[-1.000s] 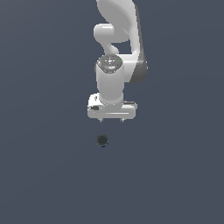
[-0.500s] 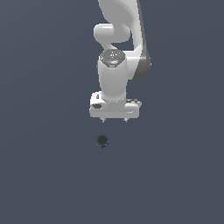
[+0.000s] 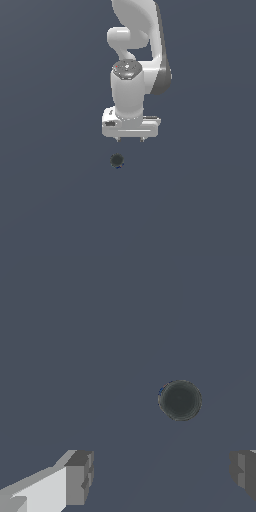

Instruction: Pick up the object and move it to a goal position.

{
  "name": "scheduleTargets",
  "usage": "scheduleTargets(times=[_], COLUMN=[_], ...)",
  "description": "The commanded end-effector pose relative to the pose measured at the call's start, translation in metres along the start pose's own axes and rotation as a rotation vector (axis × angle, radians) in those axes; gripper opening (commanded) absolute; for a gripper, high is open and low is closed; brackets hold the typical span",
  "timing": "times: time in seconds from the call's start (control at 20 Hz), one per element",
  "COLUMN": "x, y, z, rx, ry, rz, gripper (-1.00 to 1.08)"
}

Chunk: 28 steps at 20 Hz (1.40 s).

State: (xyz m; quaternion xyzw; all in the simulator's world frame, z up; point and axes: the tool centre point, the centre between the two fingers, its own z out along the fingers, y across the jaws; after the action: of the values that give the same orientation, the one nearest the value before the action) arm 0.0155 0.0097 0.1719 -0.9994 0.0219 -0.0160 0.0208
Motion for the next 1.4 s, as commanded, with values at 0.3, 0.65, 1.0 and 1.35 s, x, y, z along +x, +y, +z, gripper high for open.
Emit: scheduleTargets(times=[0.3,0.65,1.0,1.35], x=[0.012,0.019,0.02,0.019], y=[0.028,0.055,0.065,0.065], z=[0.045,0.088,0.106,0.114], rx=[-0.019,-0.035,-0.041,-0.041], ry=[-0.013,-0.026,-0.032,-0.033], rz=[-0.013,-0.028,-0.034,-0.033], gripper=[1.0,1.0,1.0,1.0])
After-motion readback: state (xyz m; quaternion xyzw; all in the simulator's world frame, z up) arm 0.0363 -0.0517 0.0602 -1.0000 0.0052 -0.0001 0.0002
